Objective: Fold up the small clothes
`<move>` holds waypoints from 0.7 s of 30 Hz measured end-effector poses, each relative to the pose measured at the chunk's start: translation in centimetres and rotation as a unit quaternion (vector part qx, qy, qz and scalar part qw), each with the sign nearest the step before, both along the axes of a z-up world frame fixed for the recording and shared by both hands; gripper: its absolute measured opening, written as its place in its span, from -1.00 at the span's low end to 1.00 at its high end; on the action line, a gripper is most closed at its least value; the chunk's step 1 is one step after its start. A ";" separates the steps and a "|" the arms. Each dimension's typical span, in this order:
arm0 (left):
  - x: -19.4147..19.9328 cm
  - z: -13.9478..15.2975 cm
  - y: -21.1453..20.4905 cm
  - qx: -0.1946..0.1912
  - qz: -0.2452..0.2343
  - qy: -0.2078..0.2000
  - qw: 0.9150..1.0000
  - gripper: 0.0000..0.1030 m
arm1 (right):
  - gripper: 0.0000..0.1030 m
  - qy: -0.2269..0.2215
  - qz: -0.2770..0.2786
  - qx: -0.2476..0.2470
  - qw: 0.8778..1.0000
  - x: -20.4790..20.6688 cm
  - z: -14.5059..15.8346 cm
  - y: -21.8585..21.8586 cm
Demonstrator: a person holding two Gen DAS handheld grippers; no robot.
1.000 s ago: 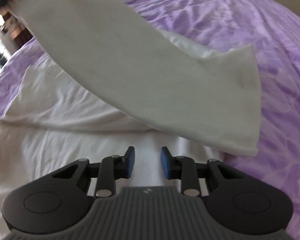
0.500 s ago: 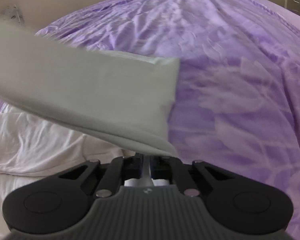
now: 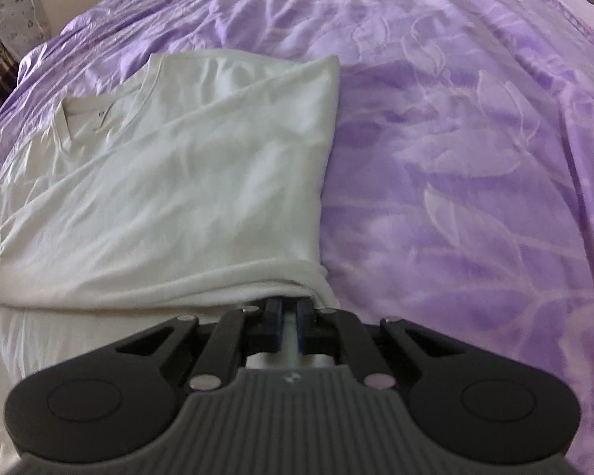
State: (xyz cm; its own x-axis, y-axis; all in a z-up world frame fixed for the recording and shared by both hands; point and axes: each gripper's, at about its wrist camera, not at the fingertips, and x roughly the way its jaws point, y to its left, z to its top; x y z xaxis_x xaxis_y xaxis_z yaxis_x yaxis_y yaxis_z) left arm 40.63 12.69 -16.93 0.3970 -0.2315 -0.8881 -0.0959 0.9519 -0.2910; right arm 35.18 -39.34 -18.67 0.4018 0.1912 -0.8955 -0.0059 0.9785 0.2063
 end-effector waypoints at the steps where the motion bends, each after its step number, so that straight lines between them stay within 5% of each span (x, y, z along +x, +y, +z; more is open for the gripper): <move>1: -0.2 0.4 0.0 0.007 -0.002 0.004 1.000 -0.74 | -1.00 0.006 0.003 -0.008 1.000 -0.2 0.3 0.0; 7: -2.9 3.7 -0.4 0.028 -0.037 -0.021 0.999 -0.71 | -0.85 -0.029 0.050 -0.031 0.998 -2.6 4.3 0.1; 11: -4.2 4.5 -1.9 0.016 -0.066 -0.045 0.997 -0.71 | -0.41 -0.058 0.090 -0.069 0.992 -1.6 5.4 1.1; 15: -4.1 3.0 -2.7 0.028 -0.069 -0.033 0.997 -0.71 | -0.42 -0.052 0.144 -0.115 0.981 -0.2 3.6 2.8; 16: -4.0 2.4 -2.6 0.027 -0.066 -0.026 0.997 -0.71 | -0.49 -0.054 0.159 -0.131 0.977 -0.1 3.1 3.1; 17: -4.0 1.8 -2.5 0.031 -0.063 -0.020 0.997 -0.71 | -0.90 -0.052 0.171 -0.144 0.973 -0.2 2.7 3.3; 18: -4.2 1.3 -2.4 0.037 -0.061 -0.015 0.997 -0.72 | -1.00 -0.045 0.181 -0.151 0.971 -0.4 2.4 3.2; 21: -4.2 0.3 -1.9 0.042 -0.060 -0.013 0.997 -0.76 | -1.00 -0.051 0.217 -0.169 0.960 -1.7 2.1 2.8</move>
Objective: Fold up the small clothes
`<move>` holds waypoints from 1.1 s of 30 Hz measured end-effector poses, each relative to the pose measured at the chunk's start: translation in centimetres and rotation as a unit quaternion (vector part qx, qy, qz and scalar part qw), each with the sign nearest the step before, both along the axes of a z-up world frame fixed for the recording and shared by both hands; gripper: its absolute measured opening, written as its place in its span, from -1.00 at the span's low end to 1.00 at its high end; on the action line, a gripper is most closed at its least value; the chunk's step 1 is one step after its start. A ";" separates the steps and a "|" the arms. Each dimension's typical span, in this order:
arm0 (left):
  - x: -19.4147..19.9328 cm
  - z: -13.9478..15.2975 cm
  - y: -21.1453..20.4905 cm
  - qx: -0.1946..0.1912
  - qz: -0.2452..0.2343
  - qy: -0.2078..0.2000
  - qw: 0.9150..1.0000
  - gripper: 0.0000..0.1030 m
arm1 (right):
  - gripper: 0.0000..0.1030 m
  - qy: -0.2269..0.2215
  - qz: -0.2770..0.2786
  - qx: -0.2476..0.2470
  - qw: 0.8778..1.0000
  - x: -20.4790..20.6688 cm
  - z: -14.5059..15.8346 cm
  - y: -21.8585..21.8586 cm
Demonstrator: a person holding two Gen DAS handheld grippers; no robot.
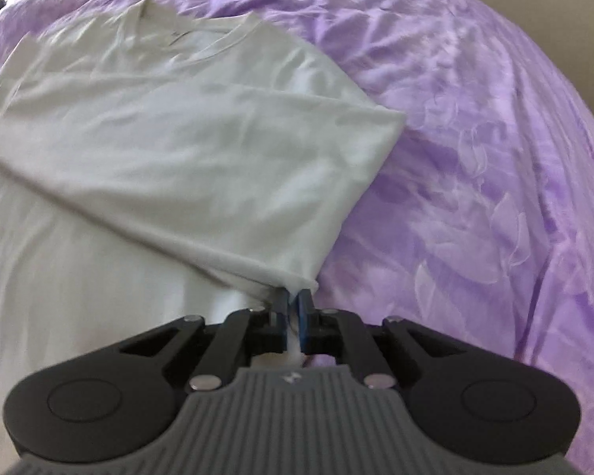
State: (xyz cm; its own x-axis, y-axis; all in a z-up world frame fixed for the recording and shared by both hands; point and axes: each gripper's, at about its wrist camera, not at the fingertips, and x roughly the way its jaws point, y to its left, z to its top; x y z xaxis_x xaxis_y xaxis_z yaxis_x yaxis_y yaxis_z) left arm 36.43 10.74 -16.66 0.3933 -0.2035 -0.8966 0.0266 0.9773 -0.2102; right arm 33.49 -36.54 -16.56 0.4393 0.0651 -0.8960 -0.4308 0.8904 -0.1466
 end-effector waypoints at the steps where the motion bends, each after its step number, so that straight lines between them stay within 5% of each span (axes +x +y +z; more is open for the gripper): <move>1: 0.1 -0.2 0.2 0.001 0.003 0.001 1.000 -0.77 | -1.00 0.005 0.008 -0.006 1.000 -0.3 -0.2 -0.1; 6: 0.1 -0.5 0.5 0.001 0.010 0.002 1.000 -0.84 | -1.00 0.039 0.013 -0.047 0.998 -1.8 -1.8 -2.0; 10: -0.1 -0.3 0.4 0.003 0.007 0.000 1.000 -0.84 | -1.00 -0.008 0.006 -0.009 1.000 -2.8 0.3 -3.0; 16: -0.5 -0.1 0.2 0.005 0.011 -0.001 1.000 -0.84 | -0.94 -0.046 0.094 -0.075 0.992 -1.9 0.8 1.1; 19: -0.4 -0.2 0.5 -0.001 0.016 0.001 1.000 -0.79 | -0.68 -0.044 0.117 -0.091 0.988 -1.4 0.0 2.4; 21: -0.4 -0.3 0.7 -0.005 0.018 0.001 1.000 -0.78 | -1.00 -0.038 0.118 -0.108 0.986 -1.7 -0.6 2.5; 23: -0.4 -0.5 0.8 -0.004 0.016 0.001 1.000 -0.78 | -1.00 -0.043 0.125 -0.102 0.986 -2.5 -0.6 2.1; 33: -0.8 0.5 0.7 0.025 0.002 0.019 1.000 -0.79 | -1.00 0.018 0.045 -0.053 0.997 -2.4 -1.9 -0.9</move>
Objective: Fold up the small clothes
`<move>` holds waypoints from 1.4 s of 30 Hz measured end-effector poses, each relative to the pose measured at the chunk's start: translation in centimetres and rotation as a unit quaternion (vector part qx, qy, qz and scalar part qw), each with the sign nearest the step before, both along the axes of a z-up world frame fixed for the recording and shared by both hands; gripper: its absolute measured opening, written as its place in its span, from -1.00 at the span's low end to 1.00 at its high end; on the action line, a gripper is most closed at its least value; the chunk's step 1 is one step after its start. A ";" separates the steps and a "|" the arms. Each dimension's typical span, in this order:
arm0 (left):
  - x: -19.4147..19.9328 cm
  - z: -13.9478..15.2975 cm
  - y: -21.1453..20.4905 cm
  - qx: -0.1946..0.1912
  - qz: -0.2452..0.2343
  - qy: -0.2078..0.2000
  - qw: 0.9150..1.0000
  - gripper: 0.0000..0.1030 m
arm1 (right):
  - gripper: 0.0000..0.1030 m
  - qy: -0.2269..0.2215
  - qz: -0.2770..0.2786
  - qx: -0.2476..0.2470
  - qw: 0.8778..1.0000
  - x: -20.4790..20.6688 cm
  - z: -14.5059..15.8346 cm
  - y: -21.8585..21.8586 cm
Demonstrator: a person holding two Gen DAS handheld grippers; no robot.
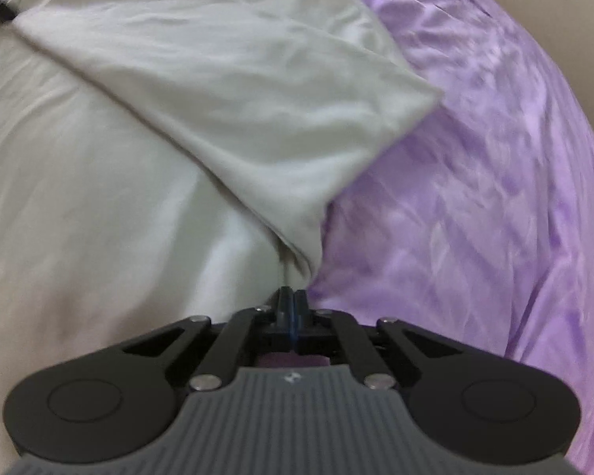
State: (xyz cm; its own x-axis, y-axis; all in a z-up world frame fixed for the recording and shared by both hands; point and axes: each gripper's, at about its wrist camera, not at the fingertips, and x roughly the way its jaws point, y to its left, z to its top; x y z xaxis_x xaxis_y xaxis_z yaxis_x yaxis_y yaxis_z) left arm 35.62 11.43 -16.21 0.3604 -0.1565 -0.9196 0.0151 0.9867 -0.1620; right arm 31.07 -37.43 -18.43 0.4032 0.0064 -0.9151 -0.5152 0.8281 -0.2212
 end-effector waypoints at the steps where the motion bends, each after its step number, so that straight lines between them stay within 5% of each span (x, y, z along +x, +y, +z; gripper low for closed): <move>1: -0.4 0.7 0.0 0.010 -0.005 0.001 1.000 -0.79 | -1.00 0.000 -0.012 -0.003 1.000 -0.1 0.6 -0.2; 11: -8.7 11.2 0.4 0.096 -0.098 -0.081 0.987 -0.77 | -1.00 -0.029 -0.071 0.056 0.995 -5.7 12.1 -1.6; 15: -13.8 16.0 0.1 0.112 -0.165 -0.119 0.973 -0.77 | -0.93 -0.035 -0.062 0.080 0.994 -9.7 16.3 -1.0; 17: -16.5 17.8 -0.4 0.130 -0.201 -0.133 0.962 -0.76 | -0.71 -0.038 -0.051 0.086 0.994 -12.2 18.0 -0.5; 21: -21.7 19.6 -2.0 0.163 -0.272 -0.144 0.937 -0.66 | -0.65 -0.038 -0.028 0.083 0.995 -17.1 20.1 0.8; 23: -23.9 19.4 -2.9 0.174 -0.308 -0.141 0.925 -0.62 | -0.58 -0.036 -0.013 0.075 0.996 -19.6 20.6 1.7; 27: -28.4 17.3 -5.2 0.212 -0.400 -0.122 0.883 -0.51 | -0.32 -0.023 0.030 0.053 0.998 -24.0 20.5 3.4; 34: -31.9 12.1 -7.0 0.221 -0.520 -0.040 0.824 -0.06 | -0.30 0.002 0.064 0.040 0.997 -27.2 18.9 4.8; 37: -32.3 10.1 -7.5 0.225 -0.547 -0.016 0.806 0.08 | -0.28 0.009 0.066 0.042 0.997 -27.3 18.4 5.1; 42: -32.5 7.4 -8.0 0.215 -0.572 0.017 0.791 0.12 | -0.21 0.017 0.064 0.045 0.997 -26.6 17.8 5.2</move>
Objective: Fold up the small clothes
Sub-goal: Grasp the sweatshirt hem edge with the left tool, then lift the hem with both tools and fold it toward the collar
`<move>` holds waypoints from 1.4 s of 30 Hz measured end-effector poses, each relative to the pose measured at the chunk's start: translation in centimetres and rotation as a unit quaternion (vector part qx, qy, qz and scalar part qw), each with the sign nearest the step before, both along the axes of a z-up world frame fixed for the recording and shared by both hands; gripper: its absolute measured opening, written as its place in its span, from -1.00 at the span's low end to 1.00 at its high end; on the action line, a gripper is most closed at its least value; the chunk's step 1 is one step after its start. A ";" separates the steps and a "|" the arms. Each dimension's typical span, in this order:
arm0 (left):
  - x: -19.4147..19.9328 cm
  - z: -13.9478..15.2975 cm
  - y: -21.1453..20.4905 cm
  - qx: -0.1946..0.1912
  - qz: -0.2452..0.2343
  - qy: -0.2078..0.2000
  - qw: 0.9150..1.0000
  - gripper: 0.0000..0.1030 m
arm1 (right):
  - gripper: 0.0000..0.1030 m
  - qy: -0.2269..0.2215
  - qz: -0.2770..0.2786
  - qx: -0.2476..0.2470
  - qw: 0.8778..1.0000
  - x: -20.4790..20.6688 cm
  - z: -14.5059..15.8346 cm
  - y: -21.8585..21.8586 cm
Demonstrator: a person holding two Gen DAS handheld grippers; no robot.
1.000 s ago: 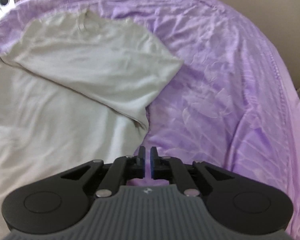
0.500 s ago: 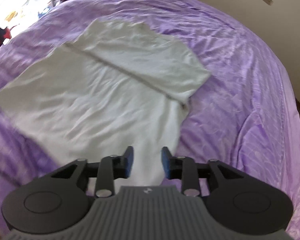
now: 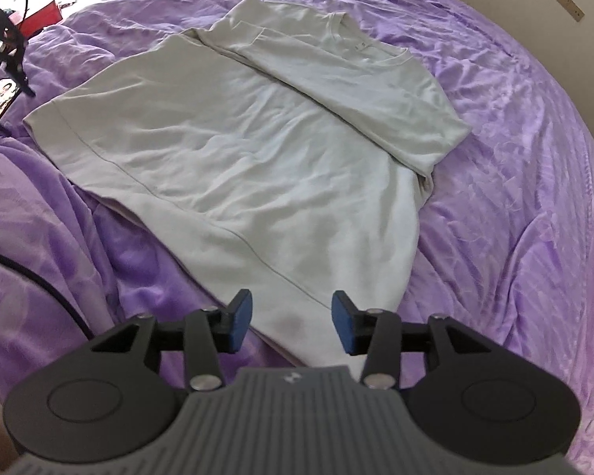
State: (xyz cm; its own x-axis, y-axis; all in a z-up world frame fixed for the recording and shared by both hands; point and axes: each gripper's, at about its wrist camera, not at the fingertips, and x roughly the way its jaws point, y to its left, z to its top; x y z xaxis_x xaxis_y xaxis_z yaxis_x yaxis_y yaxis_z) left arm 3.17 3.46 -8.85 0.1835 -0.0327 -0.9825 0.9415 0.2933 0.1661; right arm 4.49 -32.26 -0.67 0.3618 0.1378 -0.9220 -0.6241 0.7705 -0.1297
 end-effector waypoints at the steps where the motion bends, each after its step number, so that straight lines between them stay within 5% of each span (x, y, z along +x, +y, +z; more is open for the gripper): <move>1: -0.1 -0.3 0.1 0.002 -0.003 0.003 1.000 0.13 | -0.21 0.001 0.000 -0.002 1.000 0.2 -0.1 0.0; 11: 0.8 -2.7 0.0 0.010 0.011 -0.027 1.000 0.14 | -0.17 0.017 0.002 -0.008 1.000 -0.3 -1.3 -0.3; 13: 0.5 -2.7 -0.1 0.006 0.013 -0.041 0.999 -0.05 | -0.17 0.019 0.008 -0.007 1.000 -0.5 -1.5 -0.4; 15: 0.3 -2.5 -0.3 0.004 0.022 -0.058 0.998 -0.65 | -0.11 0.019 0.016 -0.005 1.000 -0.9 -1.4 -0.4; 16: 0.1 -2.3 -0.3 0.002 0.026 -0.072 0.997 -0.79 | -0.07 0.018 0.023 -0.003 1.000 -1.1 -1.4 -0.4; 21: 0.9 -0.4 0.1 -0.046 0.081 -0.081 0.992 -0.87 | -0.03 0.019 0.071 -0.014 0.997 -2.5 -1.1 0.0; 28: 3.6 5.2 1.7 -0.143 0.197 -0.122 0.962 -0.88 | 0.00 -0.020 0.082 -0.078 0.993 -3.1 -2.1 -0.2; 32: 4.8 7.2 2.2 -0.179 0.242 -0.138 0.943 -0.88 | -0.22 -0.026 0.078 -0.133 0.988 -2.7 -4.0 -1.6; 37: 5.1 7.9 2.2 -0.191 0.262 -0.150 0.934 -0.89 | -0.36 -0.059 0.096 -0.132 0.985 -3.3 -4.8 -1.7; 42: 5.3 8.1 2.5 -0.200 0.275 -0.148 0.929 -0.89 | -0.48 -0.109 0.151 -0.169 0.968 -4.6 -5.0 -1.1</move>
State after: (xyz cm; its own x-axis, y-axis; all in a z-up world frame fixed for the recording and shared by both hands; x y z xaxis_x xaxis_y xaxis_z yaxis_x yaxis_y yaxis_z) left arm 8.47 5.92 -0.70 0.5407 -0.2055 -0.8157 0.5617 0.8100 0.1683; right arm -0.08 -33.37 -5.71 0.5437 -0.0292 -0.8388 -0.7432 0.4475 -0.4974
